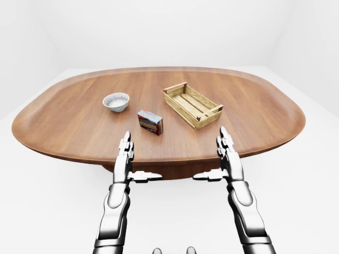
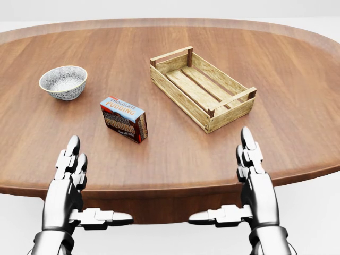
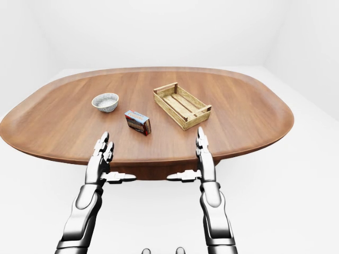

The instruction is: Pick up the chocolate pudding and put it in the tray.

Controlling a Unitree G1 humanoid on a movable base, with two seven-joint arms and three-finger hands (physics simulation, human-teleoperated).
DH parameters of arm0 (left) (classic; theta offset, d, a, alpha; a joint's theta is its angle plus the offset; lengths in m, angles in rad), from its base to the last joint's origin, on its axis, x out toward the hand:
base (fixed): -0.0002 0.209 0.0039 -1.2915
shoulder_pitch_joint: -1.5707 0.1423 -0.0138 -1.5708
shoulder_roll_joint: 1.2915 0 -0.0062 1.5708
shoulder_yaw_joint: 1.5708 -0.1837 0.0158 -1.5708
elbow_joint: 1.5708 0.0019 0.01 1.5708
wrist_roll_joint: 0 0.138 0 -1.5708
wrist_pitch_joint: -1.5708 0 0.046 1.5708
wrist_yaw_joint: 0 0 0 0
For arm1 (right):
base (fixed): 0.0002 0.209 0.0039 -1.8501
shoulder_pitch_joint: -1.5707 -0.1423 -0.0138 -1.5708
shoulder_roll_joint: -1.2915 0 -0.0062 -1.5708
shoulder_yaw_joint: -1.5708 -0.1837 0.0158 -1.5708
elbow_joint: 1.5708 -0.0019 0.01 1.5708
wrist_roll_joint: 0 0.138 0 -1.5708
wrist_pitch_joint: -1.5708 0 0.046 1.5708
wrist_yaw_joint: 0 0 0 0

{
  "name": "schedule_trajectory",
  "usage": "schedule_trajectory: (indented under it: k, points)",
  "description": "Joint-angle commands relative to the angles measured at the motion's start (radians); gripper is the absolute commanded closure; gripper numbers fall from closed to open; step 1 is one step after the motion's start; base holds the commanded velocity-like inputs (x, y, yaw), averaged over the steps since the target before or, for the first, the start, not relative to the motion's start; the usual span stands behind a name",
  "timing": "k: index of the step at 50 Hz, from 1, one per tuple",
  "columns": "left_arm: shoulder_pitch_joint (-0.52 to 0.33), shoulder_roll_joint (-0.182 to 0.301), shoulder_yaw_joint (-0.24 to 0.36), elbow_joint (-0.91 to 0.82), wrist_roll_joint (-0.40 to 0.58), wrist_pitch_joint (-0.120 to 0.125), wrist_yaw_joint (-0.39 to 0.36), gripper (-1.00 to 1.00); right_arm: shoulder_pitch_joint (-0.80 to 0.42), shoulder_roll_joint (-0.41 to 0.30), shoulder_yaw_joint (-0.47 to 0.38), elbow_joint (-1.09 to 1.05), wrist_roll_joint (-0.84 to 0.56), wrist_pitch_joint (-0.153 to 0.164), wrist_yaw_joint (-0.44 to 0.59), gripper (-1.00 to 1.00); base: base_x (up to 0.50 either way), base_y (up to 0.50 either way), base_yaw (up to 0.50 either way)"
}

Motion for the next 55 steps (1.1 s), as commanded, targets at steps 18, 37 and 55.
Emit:
schedule_trajectory:
  k: [18,37,55]
  points:
    - [0.004,-0.001,0.000,-0.010,0.000,0.007,-0.002,-1.00,0.150,0.010,0.031,-0.453,-0.245,-0.032,-0.071,-1.00,0.00,0.00,0.00]
    - [0.004,0.000,-0.001,-0.012,0.000,0.008,-0.002,-1.00,0.162,0.014,0.030,-0.492,-0.249,-0.032,-0.076,-1.00,0.00,0.21,0.00]
    - [0.006,-0.001,-0.002,-0.015,0.001,0.010,-0.001,-1.00,0.158,0.013,0.028,-0.475,-0.233,-0.032,-0.071,-1.00,0.00,0.12,0.00]
